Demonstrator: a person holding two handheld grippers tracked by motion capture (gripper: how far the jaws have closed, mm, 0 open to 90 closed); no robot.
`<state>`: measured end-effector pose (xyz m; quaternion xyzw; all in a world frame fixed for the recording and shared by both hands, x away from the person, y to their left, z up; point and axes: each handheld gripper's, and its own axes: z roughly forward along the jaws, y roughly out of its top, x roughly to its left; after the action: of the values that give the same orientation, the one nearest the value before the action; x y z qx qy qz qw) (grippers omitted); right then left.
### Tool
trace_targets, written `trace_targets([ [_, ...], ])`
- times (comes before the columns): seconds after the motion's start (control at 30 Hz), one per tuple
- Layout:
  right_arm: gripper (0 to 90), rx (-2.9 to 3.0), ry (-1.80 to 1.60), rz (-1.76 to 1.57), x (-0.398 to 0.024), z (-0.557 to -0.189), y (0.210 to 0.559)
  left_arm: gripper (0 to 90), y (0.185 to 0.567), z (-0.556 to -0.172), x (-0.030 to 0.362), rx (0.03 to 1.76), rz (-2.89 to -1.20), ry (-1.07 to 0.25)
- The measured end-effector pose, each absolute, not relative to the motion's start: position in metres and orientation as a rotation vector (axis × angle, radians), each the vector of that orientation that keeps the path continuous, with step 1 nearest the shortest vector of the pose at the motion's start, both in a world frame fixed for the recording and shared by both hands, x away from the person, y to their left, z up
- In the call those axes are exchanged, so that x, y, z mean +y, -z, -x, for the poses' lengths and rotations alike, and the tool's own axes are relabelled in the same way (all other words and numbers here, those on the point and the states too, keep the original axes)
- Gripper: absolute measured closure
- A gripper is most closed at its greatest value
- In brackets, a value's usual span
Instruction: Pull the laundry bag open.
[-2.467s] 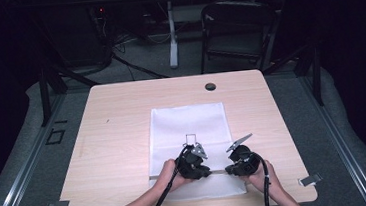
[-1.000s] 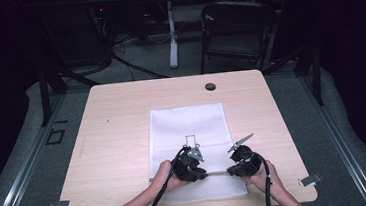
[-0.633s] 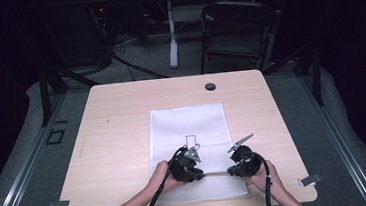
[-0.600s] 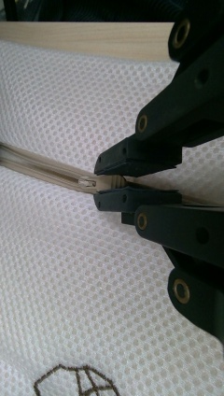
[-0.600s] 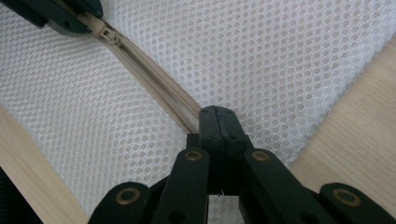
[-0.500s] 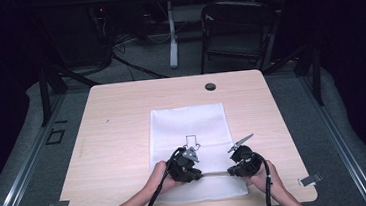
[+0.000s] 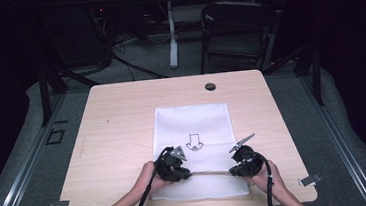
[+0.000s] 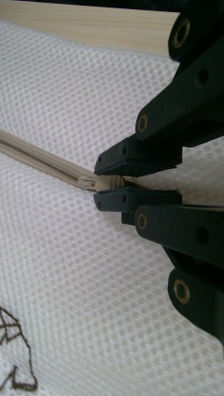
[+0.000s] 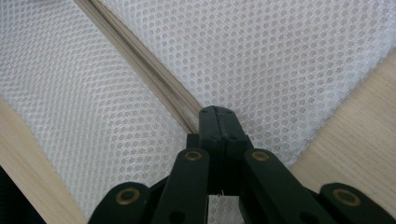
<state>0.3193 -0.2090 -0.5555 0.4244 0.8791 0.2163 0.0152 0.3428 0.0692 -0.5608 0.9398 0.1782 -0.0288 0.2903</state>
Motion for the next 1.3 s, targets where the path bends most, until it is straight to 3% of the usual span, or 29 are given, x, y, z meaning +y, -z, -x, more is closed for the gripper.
trace_targets([
  [1.3, 90.0, 2.754, -0.645, -1.318, -0.217, -0.323, 0.554, 81.5, 0.556, -0.333, 0.11, 0.55, -2.51, 0.062],
])
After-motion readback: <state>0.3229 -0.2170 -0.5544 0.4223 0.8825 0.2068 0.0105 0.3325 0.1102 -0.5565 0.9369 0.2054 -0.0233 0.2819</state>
